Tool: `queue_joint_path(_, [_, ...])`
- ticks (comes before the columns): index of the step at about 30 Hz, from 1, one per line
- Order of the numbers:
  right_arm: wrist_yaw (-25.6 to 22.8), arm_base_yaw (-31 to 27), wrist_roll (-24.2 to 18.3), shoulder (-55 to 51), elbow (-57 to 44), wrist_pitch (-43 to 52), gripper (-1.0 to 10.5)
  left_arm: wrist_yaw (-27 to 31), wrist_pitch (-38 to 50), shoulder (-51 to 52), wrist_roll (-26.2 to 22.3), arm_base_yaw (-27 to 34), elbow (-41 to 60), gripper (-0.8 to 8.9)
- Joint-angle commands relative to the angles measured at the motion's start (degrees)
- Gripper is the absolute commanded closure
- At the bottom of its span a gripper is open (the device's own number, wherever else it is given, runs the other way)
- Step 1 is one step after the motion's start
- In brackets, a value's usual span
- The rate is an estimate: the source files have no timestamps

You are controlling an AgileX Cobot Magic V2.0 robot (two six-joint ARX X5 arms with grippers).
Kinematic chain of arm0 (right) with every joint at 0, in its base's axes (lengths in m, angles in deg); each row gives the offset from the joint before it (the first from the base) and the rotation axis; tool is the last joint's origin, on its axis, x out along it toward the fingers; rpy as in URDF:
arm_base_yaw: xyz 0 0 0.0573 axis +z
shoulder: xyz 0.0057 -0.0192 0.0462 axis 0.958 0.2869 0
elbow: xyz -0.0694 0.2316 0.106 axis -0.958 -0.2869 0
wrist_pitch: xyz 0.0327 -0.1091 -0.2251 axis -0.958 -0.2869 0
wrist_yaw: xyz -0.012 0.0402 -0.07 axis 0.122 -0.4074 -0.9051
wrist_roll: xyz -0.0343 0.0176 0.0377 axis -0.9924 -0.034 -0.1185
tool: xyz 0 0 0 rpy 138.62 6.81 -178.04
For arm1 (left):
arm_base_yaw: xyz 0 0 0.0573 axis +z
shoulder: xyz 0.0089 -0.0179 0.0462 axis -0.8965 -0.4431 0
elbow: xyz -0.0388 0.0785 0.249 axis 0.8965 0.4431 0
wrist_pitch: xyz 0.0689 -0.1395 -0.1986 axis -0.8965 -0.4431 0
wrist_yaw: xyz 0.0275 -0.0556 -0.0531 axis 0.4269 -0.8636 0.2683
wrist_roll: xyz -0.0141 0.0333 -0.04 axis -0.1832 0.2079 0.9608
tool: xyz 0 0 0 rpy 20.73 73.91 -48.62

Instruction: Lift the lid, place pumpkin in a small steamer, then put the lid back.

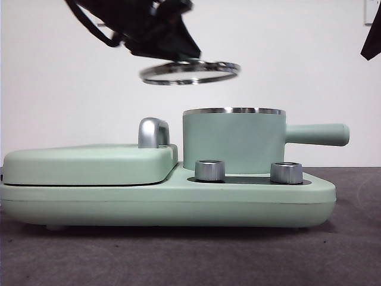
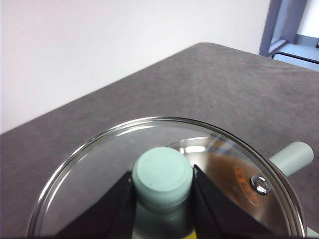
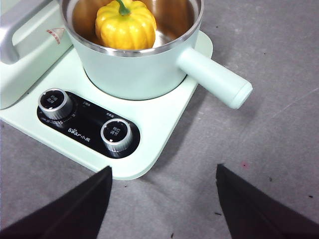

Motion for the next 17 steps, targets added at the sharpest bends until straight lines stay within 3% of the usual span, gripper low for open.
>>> queue_joint_path(1, [-0.22, 0.35, 0.61, 0.17, 0.42, 0.02, 6.3, -0.09, 1.57, -3.02, -1.84, -1.44, -3.8, 8.04])
queue_joint_path(7, [-0.7, 0.35, 0.61, 0.17, 0.42, -0.9, 6.3, -0.22, 1.53, -7.8, -4.94, -3.1, -8.76, 8.04])
queue_joint_path(17, [-2.47, 0.35, 0.63, 0.17, 0.42, -0.9, 6.3, -3.69, 1.25, -11.28, -5.01, -3.5, -10.69, 8.04])
